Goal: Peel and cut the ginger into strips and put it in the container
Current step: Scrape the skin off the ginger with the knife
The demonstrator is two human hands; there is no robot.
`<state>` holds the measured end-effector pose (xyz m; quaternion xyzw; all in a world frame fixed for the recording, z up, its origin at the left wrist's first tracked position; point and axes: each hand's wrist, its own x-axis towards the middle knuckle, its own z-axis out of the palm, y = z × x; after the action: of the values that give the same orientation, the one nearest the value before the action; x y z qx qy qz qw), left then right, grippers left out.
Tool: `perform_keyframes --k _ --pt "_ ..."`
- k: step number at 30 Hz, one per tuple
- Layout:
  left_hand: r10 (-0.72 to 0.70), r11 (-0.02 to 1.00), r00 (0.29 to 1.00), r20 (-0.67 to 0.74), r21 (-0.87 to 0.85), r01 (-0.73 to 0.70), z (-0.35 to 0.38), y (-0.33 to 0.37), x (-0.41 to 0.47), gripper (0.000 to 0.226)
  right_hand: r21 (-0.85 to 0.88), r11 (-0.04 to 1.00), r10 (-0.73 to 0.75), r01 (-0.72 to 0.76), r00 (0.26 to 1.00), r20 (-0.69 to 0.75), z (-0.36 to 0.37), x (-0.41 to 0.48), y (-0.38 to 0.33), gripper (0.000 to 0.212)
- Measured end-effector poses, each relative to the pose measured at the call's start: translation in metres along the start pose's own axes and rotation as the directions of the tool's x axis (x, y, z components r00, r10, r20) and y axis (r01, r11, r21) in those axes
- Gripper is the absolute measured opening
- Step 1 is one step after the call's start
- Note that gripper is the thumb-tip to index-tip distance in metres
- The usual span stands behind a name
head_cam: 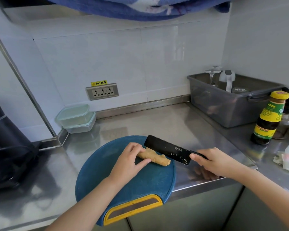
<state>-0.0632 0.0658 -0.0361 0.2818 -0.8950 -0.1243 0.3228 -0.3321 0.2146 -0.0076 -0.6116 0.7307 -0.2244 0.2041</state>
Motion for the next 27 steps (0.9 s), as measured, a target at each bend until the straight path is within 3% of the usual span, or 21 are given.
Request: perform_keyframes --k 5,14,27 --pt "-0.016 1.000 1.000 0.011 0.008 0.016 -0.0007 0.0005 -0.0004 0.040 0.024 1.000 -0.008 0.008 1.000 0.030 -0.0016 0.0004 0.0001 0.040" --pt "-0.042 0.999 0.999 0.013 0.017 0.041 0.0003 -0.0008 -0.0002 0.033 0.129 0.986 0.092 -0.109 0.987 0.131 -0.0070 0.0042 0.0041 0.046" --pt "-0.034 0.999 0.999 0.031 0.036 0.033 0.0013 -0.0004 0.0010 0.040 0.122 0.975 0.163 -0.185 0.971 0.174 -0.0067 0.0032 -0.0029 0.041"
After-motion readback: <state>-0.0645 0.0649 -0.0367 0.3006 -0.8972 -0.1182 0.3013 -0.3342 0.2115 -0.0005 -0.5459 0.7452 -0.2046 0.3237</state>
